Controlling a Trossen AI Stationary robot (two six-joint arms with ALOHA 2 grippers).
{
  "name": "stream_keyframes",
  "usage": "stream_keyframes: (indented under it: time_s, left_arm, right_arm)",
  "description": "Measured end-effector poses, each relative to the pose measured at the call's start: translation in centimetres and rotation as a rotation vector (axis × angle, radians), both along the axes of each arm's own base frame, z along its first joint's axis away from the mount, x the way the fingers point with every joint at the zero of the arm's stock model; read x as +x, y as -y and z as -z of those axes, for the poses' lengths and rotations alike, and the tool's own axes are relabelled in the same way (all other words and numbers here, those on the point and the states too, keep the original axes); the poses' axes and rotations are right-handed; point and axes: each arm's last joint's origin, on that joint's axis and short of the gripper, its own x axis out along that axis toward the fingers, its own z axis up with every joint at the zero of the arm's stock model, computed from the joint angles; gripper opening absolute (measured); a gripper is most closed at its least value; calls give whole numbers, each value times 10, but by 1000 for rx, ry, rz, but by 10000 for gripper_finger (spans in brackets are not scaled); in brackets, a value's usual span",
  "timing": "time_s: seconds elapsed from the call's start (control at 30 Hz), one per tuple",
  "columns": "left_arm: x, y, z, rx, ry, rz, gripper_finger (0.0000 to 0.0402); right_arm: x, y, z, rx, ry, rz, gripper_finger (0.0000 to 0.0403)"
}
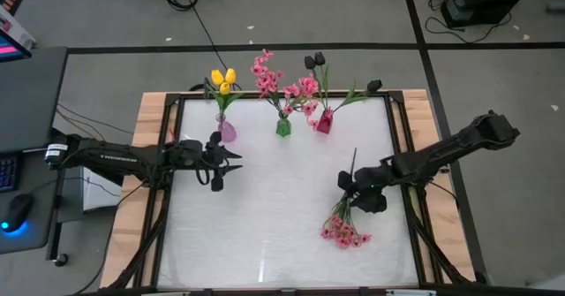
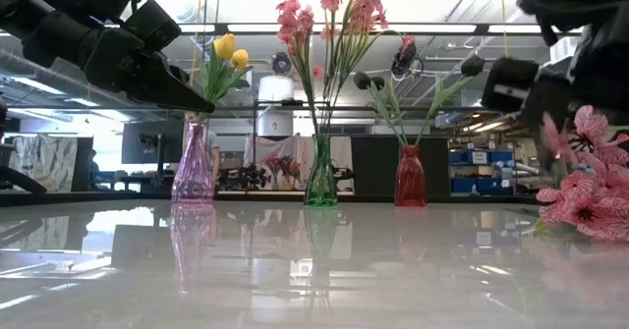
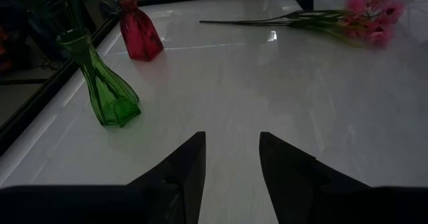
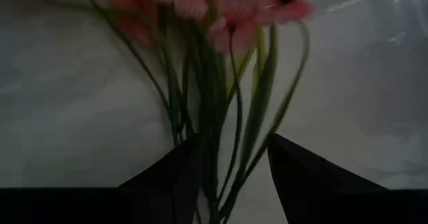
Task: Sort flowers into vase by color
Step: Put the pink flower into the green vase
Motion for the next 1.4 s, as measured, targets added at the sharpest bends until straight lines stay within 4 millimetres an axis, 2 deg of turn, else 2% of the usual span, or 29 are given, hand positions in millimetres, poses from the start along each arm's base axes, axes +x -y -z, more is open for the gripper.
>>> stream_keyframes:
  time_s: [0.27, 0.6, 0.77, 1.0, 1.17, 1.4]
  left_arm:
    - [0, 0, 0, 0, 0, 0, 146]
    - [0, 0, 0, 0, -1, 0, 146]
    - [0, 0, 0, 0, 0, 0, 146]
    - [0, 0, 0, 0, 0, 0, 146]
    - [0, 0, 0, 0, 0, 0, 146]
    - [0, 0, 0, 0, -1, 0, 146]
  right_arm:
    - [5, 4, 16, -33, -89, 24, 180]
    - [7, 5, 21, -34, -117, 30, 171]
    - [7, 5, 21, -32, -120, 36, 138]
    - [7, 5, 21, -20, -128, 53, 64]
    - [13, 3, 13, -17, -122, 54, 15]
    - [29, -1, -12, 70, -80, 94, 25]
